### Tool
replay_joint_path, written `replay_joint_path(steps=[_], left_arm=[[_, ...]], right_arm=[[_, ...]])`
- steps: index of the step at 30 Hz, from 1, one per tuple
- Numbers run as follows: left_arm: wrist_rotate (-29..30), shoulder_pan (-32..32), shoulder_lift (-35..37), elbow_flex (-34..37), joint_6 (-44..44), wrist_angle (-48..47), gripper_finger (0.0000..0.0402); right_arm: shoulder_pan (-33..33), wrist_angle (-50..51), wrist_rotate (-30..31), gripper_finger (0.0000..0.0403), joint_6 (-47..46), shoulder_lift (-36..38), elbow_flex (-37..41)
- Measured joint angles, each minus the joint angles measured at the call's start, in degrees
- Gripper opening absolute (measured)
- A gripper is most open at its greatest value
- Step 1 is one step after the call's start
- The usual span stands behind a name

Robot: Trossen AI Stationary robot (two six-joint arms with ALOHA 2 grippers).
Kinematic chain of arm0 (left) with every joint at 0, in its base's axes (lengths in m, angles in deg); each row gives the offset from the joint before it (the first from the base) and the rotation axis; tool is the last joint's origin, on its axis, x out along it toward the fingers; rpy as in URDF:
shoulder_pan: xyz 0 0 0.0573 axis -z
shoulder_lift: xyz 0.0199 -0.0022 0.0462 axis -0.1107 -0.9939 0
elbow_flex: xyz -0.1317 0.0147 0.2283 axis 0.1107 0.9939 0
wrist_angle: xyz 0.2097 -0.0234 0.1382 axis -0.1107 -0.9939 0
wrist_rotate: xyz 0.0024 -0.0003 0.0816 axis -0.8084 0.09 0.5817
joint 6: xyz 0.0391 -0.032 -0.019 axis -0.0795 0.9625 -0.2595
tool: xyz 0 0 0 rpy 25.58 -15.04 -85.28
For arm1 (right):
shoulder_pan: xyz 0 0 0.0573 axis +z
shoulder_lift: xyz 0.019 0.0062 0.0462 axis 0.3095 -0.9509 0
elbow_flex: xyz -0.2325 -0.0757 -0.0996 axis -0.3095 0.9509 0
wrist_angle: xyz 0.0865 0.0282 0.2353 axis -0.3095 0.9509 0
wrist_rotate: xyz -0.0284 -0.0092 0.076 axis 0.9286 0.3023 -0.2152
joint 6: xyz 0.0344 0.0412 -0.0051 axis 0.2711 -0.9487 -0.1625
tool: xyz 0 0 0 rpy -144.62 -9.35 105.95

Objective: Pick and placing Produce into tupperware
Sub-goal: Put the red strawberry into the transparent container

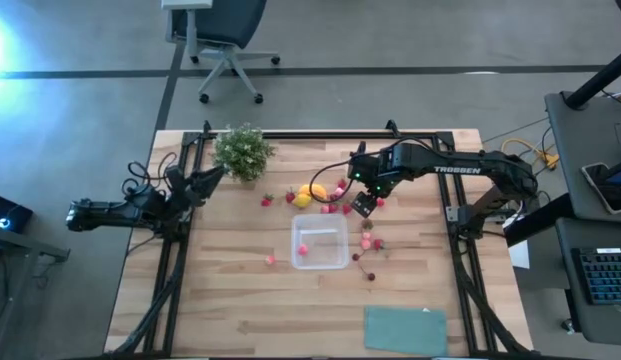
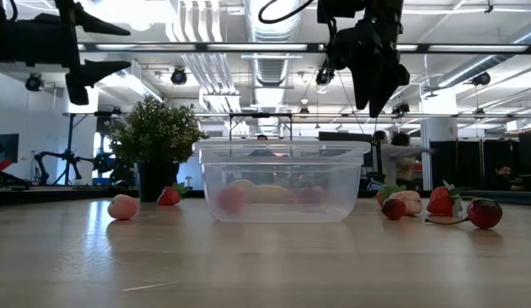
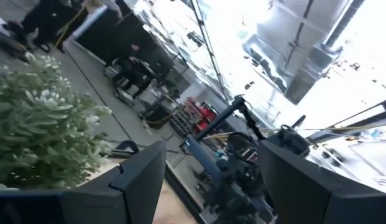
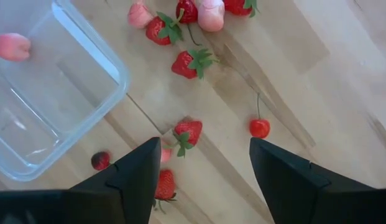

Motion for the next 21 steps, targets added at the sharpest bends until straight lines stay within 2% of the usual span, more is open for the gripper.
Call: replay_joint_path(steps=[6,13,17,21], left_arm=[[4.6,0.0,0.2,-0.1,-5.9,0.6,0.0242],[7.1,0.0,0.0,-0.1,-6.0,5.6,0.0242],[6.6,0.0,0.0,-0.1,-5.7,7.4,0.0242],[4.4,0.0,-0.1,-0.2,-5.4,7.3,0.0242]], right_arm=[[0.0,-0.5,0.0,0.0239,1.1,0.0,0.0],[0.0,-0.8,0.0,0.0236,-0.8,0.0,0.0],[1.0,-8.1,0.0,0.0239,2.8,0.0,0.0],[1.8,-20.7,0.0,0.0242,7.5,0.0,-0.1]])
